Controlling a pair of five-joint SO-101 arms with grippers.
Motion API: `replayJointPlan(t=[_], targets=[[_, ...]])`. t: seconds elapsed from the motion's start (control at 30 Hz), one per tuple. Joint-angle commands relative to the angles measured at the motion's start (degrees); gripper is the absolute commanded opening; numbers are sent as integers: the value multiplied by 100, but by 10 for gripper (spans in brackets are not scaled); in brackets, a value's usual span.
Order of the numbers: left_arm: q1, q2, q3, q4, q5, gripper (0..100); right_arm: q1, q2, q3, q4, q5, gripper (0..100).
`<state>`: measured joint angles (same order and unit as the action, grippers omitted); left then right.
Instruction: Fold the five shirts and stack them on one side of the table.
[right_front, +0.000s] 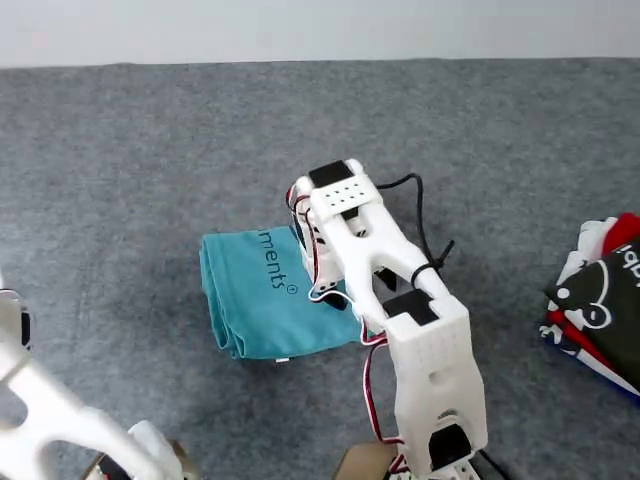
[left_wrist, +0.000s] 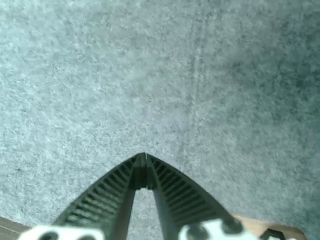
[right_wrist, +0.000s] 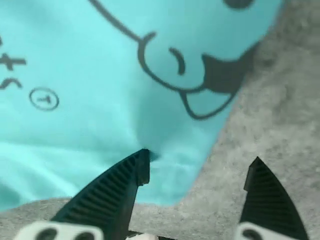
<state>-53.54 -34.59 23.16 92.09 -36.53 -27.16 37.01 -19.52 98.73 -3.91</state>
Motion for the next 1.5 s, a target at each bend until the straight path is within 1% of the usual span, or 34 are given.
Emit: replayJointPlan(t=[0.0,0.13,0.2,0.27,0.37,0.43,0.47,0.5,0.63,0.8,0.87,0.97,1.13,1.33,1.47], targets=[[62,-141,-110,-149,-44,8,-40,101,-53,-277,62,310],[62,-132,-101,-193,-44,8,-40,426,-62,-347,176,309],[62,-123,-101,-193,-53,8,-48,532,-62,-347,176,290],[97,-105,-92,-229,-53,8,-48,585,-62,-338,176,235],[185,-97,-84,-264,-53,8,-48,602,-62,-338,211,102],[308,-97,-84,-264,-53,8,-48,593,-62,-286,607,14],[352,-97,-84,-264,-53,8,-48,585,-62,-224,782,5],[387,-105,-84,-264,-53,8,-22,576,-62,-101,888,19],[440,-105,-84,-264,-44,8,119,532,-246,312,958,11],[440,-97,-84,-237,-44,8,725,-110,-563,400,1020,10],[440,-97,-84,-237,-44,8,989,-365,-686,400,1495,10],[440,-97,-84,-229,-44,8,1420,-567,-879,356,2479,10],[431,-97,-84,-229,-44,8,2018,-347,-1477,-22,3675,10],[431,-97,-84,-229,-44,8,2062,400,-2541,-796,5081,10],[422,-97,-75,-229,-44,8,1859,980,-3446,-1226,5662,10]])
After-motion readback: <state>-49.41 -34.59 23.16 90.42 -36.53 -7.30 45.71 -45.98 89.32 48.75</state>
